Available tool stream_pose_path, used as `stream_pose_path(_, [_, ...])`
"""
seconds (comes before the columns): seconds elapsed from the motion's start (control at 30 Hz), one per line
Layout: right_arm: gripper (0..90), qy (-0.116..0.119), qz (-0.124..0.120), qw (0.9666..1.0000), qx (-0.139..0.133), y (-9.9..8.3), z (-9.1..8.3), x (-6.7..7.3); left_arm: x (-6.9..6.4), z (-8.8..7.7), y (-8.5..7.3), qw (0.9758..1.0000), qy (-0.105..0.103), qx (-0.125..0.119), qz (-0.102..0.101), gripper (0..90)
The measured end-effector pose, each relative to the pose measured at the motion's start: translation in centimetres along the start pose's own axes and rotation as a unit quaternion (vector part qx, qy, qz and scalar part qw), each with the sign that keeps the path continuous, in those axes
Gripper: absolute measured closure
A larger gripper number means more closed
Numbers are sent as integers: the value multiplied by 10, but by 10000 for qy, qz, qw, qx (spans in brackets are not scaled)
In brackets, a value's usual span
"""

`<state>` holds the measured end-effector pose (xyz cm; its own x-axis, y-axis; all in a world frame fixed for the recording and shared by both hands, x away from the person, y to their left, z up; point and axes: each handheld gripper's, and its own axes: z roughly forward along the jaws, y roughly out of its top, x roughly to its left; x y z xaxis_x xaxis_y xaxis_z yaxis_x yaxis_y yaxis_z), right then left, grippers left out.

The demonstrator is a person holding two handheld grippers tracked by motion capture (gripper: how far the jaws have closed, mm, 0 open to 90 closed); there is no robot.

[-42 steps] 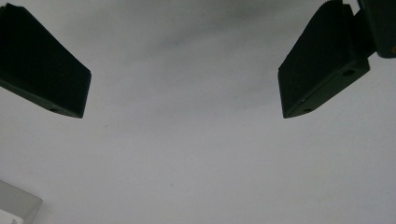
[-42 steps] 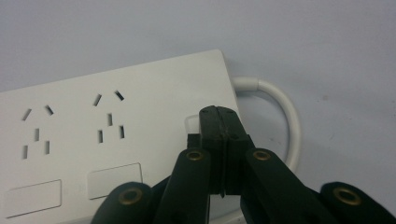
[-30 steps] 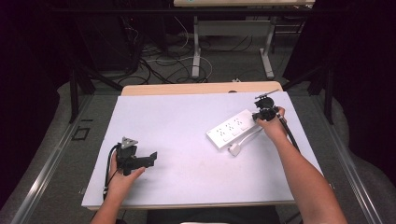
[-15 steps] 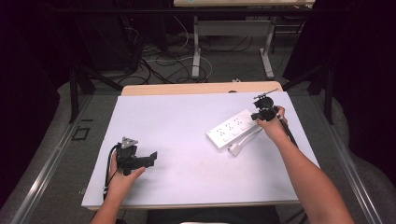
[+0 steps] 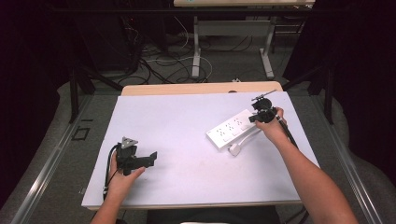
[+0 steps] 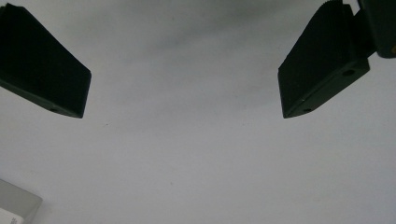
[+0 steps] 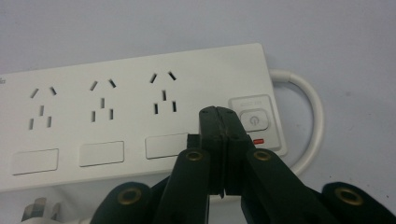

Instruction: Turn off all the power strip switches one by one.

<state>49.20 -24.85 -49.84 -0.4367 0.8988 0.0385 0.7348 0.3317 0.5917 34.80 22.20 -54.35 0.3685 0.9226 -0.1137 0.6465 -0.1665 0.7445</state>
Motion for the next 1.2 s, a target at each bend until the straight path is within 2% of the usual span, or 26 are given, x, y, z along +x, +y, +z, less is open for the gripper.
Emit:
stream_pose_path(0.33, [900, 137, -117, 9998, 69, -1, -1, 10, 0, 0, 0, 10000, 6, 5, 1, 27])
stream_pose_path(0.7, [900, 234, -78, 9995, 193, -2, 1, 16, 0, 0, 0, 10000, 1, 4, 4, 27])
stream_pose_path(0.73, [900, 281, -149, 9993, 190, -3, 1, 16, 0, 0, 0, 10000, 1, 5, 5, 27])
stream_pose_path(0.87, [900, 319, -109, 9991, 253, -3, 3, 19, 0, 0, 0, 10000, 1, 6, 3, 26])
stream_pose_path(0.9, [898, 327, -164, 9990, 247, -3, 4, 20, 0, 0, 0, 10000, 1, 7, 4, 26])
stream_pose_path(1.03, [897, 337, -82, 9990, 289, -3, 6, 22, 0, 0, 0, 10000, 1, 18, 24, 26])
stream_pose_path(1.07, [897, 390, -94, 9989, 222, -3, 8, 22, 0, 0, 0, 10000, 2, 19, 21, 26])
stream_pose_path(1.17, [889, 453, -7, 9985, 315, -2, 8, 25, 0, 0, 0, 10000, 6, 11, 4, 26])
stream_pose_path(1.2, [889, 472, -67, 9984, 296, -3, 9, 25, 0, 0, 0, 10000, 7, 11, 4, 26])
